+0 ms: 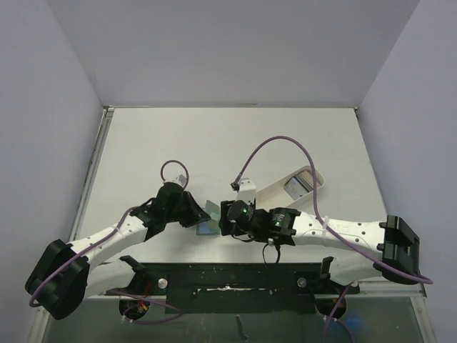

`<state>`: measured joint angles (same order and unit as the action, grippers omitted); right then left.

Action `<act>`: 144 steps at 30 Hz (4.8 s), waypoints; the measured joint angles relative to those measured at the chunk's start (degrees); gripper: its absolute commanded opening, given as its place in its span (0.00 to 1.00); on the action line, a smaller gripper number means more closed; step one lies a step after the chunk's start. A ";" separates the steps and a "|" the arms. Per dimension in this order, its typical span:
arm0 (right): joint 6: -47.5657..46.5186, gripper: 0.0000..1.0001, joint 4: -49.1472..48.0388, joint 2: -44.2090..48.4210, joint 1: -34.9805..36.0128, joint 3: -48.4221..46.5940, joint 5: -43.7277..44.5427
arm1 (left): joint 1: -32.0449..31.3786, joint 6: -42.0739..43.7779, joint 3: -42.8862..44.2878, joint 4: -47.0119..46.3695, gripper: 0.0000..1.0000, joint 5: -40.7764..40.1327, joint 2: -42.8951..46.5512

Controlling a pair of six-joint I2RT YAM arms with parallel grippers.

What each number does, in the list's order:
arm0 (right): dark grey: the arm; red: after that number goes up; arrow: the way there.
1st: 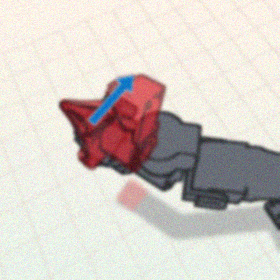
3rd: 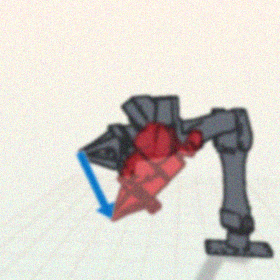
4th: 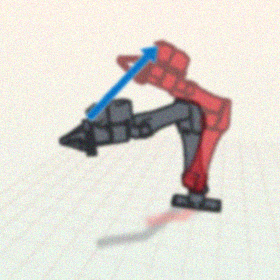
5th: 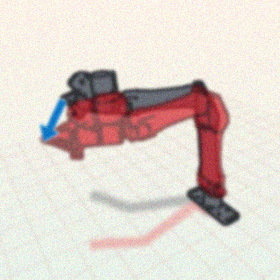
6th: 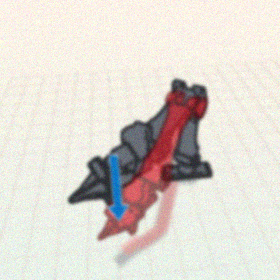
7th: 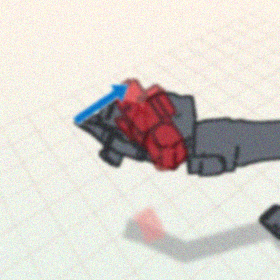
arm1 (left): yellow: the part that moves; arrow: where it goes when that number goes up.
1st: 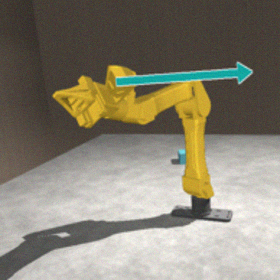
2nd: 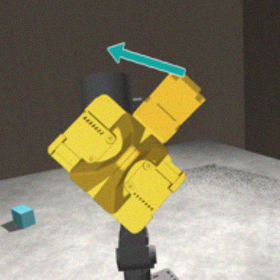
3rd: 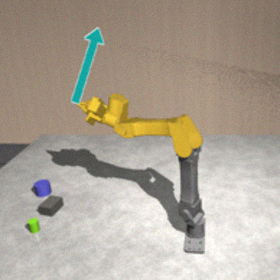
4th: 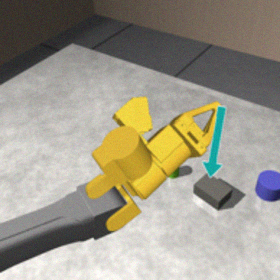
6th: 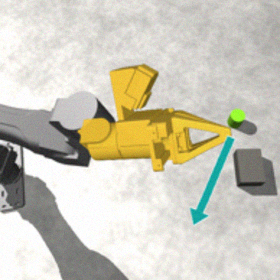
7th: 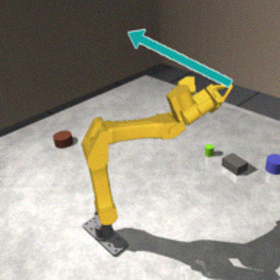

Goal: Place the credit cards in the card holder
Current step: Open the card holder at the center of the board.

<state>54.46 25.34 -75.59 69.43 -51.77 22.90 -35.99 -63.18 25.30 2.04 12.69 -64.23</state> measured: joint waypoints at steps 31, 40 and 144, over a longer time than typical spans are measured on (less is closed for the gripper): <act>4.76 0.99 -0.83 13.70 -0.50 6.23 3.56 | -6.05 16.94 28.81 39.95 0.00 -25.55 -16.74; 5.57 1.00 -0.42 17.03 -0.50 9.14 4.81 | -8.22 15.87 33.90 42.29 0.00 -28.15 -20.31; -14.93 0.46 -32.41 -25.88 -6.36 -2.03 1.29 | 22.25 18.45 11.89 9.99 0.11 13.05 -21.33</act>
<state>39.53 -7.07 -101.47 63.07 -53.80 24.18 -13.74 -44.73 37.19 12.03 25.74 -85.56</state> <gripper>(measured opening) 0.429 0.108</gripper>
